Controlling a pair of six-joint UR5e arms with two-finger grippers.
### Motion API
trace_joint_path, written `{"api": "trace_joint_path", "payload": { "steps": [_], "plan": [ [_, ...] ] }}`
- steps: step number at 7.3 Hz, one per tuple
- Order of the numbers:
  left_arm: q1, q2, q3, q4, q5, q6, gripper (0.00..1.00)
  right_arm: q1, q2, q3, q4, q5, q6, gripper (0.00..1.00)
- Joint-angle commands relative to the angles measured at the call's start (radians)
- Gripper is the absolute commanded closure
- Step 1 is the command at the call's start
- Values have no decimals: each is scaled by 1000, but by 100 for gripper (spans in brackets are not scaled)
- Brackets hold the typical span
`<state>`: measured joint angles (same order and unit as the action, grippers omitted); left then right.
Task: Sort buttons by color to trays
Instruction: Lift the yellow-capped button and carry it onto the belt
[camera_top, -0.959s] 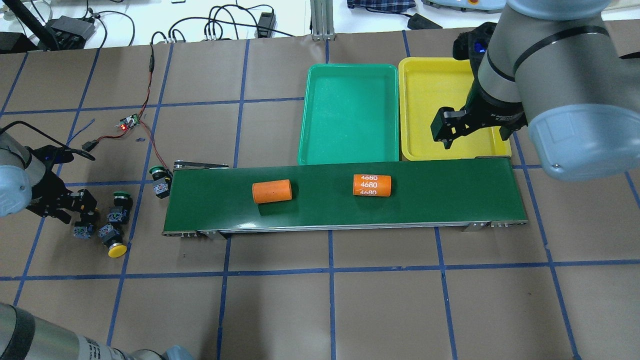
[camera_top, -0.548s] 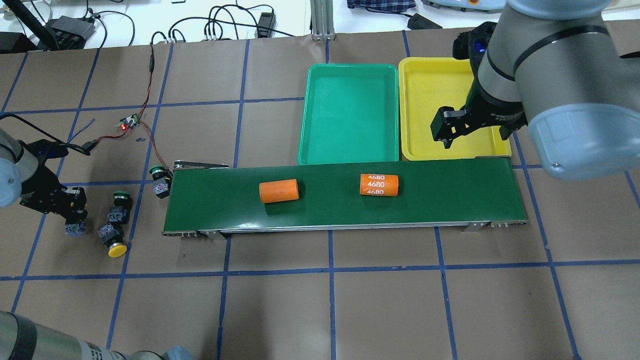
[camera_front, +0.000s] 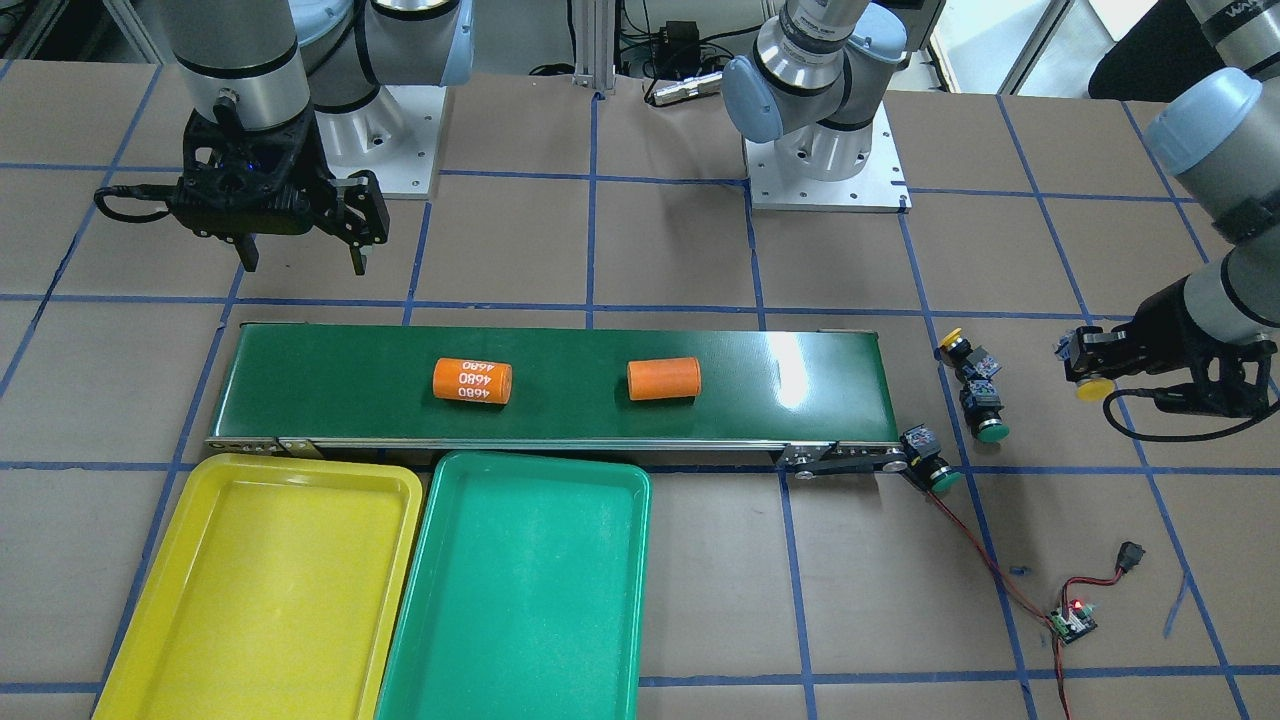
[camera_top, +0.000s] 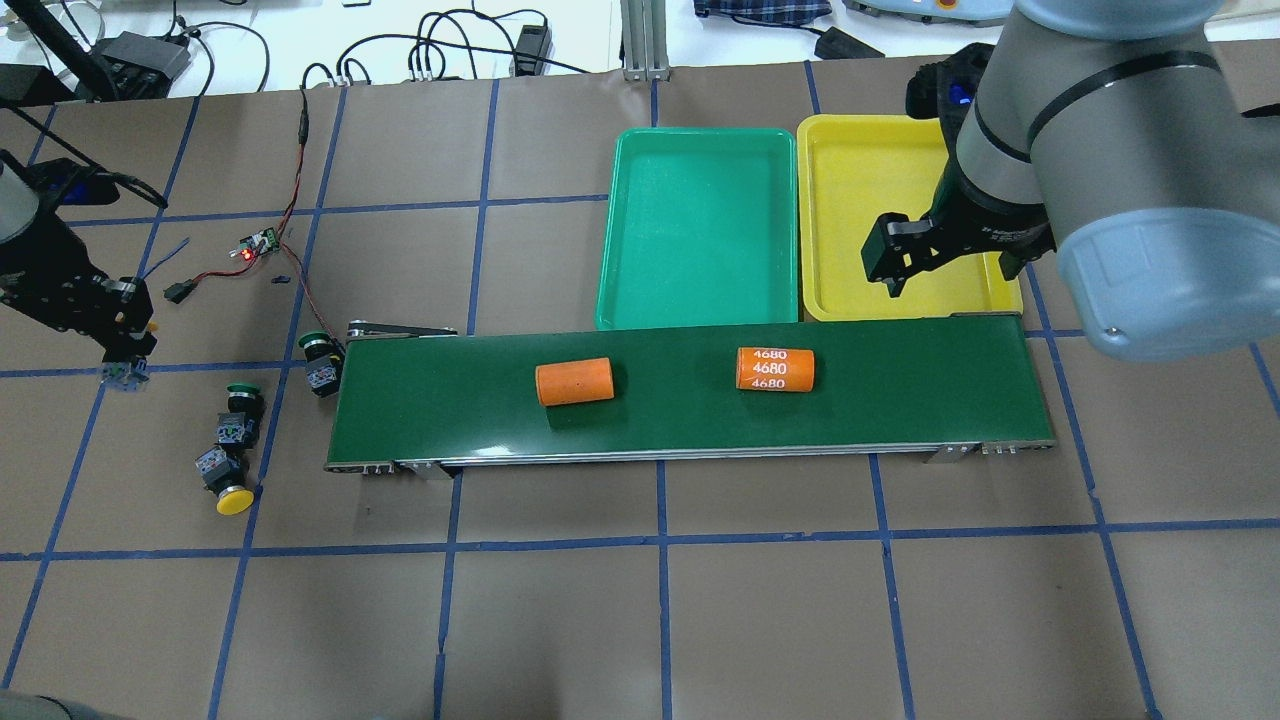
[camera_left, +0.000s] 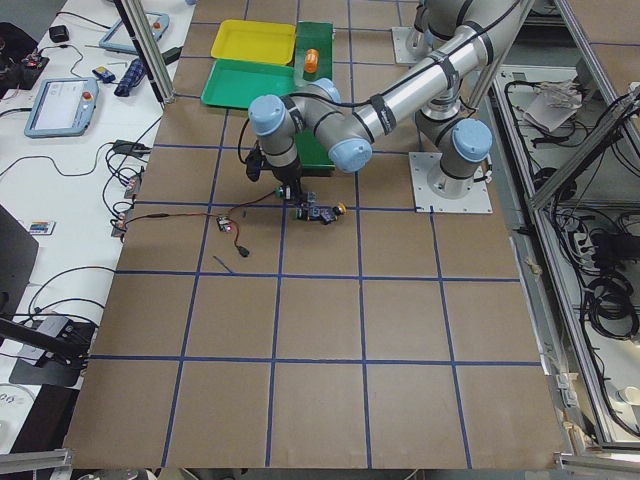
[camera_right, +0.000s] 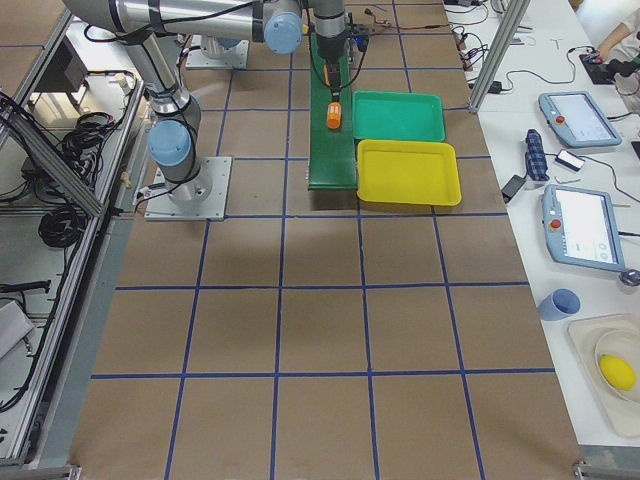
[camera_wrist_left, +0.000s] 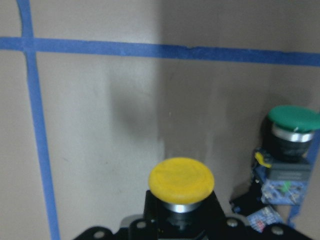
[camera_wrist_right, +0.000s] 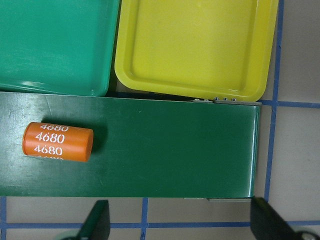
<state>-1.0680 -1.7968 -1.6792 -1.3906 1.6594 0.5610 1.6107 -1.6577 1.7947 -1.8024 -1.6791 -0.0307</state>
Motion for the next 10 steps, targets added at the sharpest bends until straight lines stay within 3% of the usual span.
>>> {"api": "trace_joint_path", "payload": {
  "steps": [1, 4, 8, 9, 10],
  "plan": [
    [-137, 14, 6, -31, -74, -158, 100, 0, 1, 2, 2, -1, 0, 0],
    [-326, -18, -22, -21, -147, -392, 100, 0, 1, 2, 0, -1, 0, 0],
    [-317, -22, -129, 71, -138, -385, 100, 0, 1, 2, 0, -1, 0, 0],
    [-317, -29, -132, 96, -144, -383, 87, 0, 1, 2, 0, 1, 0, 0],
    [-328, -27, -164, 97, -142, -400, 34, 0, 1, 2, 0, 1, 0, 0]
  ]
}}
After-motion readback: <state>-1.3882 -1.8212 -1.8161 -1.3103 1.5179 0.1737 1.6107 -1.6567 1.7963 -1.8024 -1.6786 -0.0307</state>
